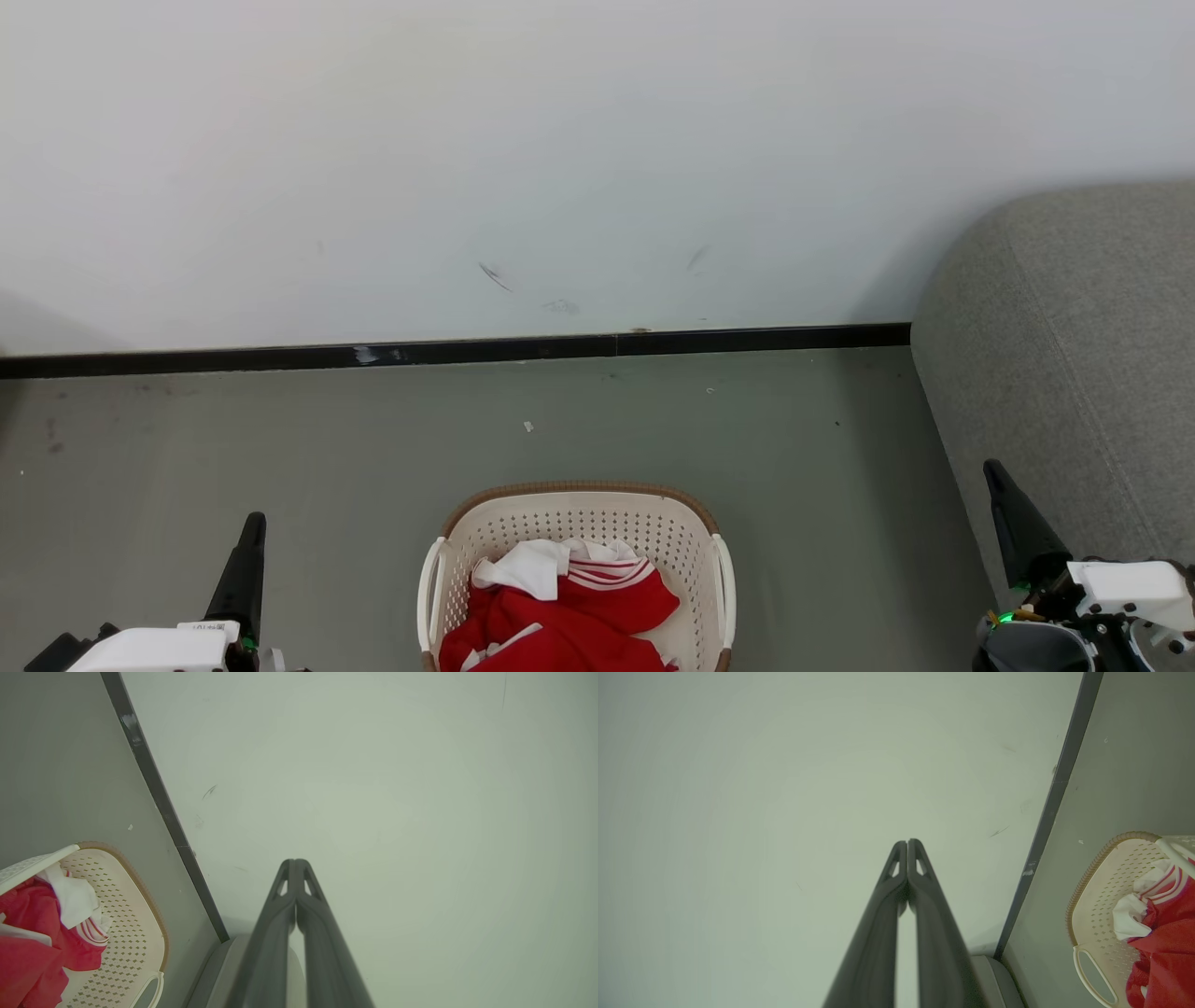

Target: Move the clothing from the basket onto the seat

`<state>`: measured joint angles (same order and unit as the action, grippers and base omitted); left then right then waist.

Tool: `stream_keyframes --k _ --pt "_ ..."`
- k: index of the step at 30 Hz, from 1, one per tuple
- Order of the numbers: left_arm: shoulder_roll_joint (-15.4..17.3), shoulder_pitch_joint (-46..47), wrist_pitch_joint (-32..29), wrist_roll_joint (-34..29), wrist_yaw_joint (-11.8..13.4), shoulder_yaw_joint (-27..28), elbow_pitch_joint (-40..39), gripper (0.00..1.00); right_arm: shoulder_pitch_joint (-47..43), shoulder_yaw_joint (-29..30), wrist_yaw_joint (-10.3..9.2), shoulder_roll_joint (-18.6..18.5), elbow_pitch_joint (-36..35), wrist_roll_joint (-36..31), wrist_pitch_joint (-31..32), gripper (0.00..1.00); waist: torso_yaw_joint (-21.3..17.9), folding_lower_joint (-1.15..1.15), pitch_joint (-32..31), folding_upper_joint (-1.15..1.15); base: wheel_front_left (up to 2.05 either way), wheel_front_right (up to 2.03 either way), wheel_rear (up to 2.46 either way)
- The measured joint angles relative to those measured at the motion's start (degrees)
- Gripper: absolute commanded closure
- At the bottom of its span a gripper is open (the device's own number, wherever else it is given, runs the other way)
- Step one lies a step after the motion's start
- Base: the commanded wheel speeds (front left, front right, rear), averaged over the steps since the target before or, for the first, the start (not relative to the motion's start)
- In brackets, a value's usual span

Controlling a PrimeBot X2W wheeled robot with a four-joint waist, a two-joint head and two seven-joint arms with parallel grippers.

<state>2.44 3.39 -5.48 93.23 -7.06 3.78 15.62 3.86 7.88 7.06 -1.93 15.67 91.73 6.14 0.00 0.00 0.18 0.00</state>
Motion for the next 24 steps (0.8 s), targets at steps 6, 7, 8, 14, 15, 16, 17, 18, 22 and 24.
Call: stream_keyframes --k 6,7,8,14,15,16,17,18,22,24 --pt "0.0 0.0 0.0 0.0 0.0 0.0 0.0 1.00 0.0 0.0 0.00 0.0 0.0 0.0 0.0 1.00 0.0 0.00 0.0 0.00 0.00 0.00 0.00" --pt "0.0 0.0 0.0 0.0 0.0 0.0 0.0 1.00 0.0 0.0 0.00 0.0 0.0 0.0 0.0 1.00 0.0 0.00 0.0 0.00 0.00 0.00 0.00" --pt "0.0 0.0 0.0 0.0 0.0 0.0 0.0 1.00 0.0 0.0 0.00 0.0 0.0 0.0 0.0 1.00 0.0 0.00 0.0 0.00 0.00 0.00 0.00" --pt "0.0 0.0 0.0 0.0 0.0 0.0 0.0 1.00 0.0 0.0 0.00 0.0 0.0 0.0 0.0 1.00 0.0 0.00 0.0 0.00 0.00 0.00 0.00" --pt "0.0 0.0 0.0 0.0 0.0 0.0 0.0 1.00 0.0 0.0 0.00 0.0 0.0 0.0 0.0 1.00 0.0 0.00 0.0 0.00 0.00 0.00 0.00" --pt "0.0 0.0 0.0 0.0 0.0 0.0 0.0 1.00 0.0 0.0 0.00 0.0 0.0 0.0 0.0 1.00 0.0 0.00 0.0 0.00 0.00 0.00 0.00" --pt "0.0 0.0 0.0 0.0 0.0 0.0 0.0 1.00 0.0 0.0 0.00 0.0 0.0 0.0 0.0 1.00 0.0 0.00 0.0 0.00 0.00 0.00 0.00" --pt "0.0 0.0 0.0 0.0 0.0 0.0 0.0 1.00 0.0 0.0 0.00 0.0 0.0 0.0 0.0 1.00 0.0 0.00 0.0 0.00 0.00 0.00 0.00" --pt "0.0 0.0 0.0 0.0 0.0 0.0 0.0 1.00 0.0 0.0 0.00 0.0 0.0 0.0 0.0 1.00 0.0 0.00 0.0 0.00 0.00 0.00 0.00" --pt "0.0 0.0 0.0 0.0 0.0 0.0 0.0 1.00 0.0 0.0 0.00 0.0 0.0 0.0 0.0 1.00 0.0 0.00 0.0 0.00 0.00 0.00 0.00"
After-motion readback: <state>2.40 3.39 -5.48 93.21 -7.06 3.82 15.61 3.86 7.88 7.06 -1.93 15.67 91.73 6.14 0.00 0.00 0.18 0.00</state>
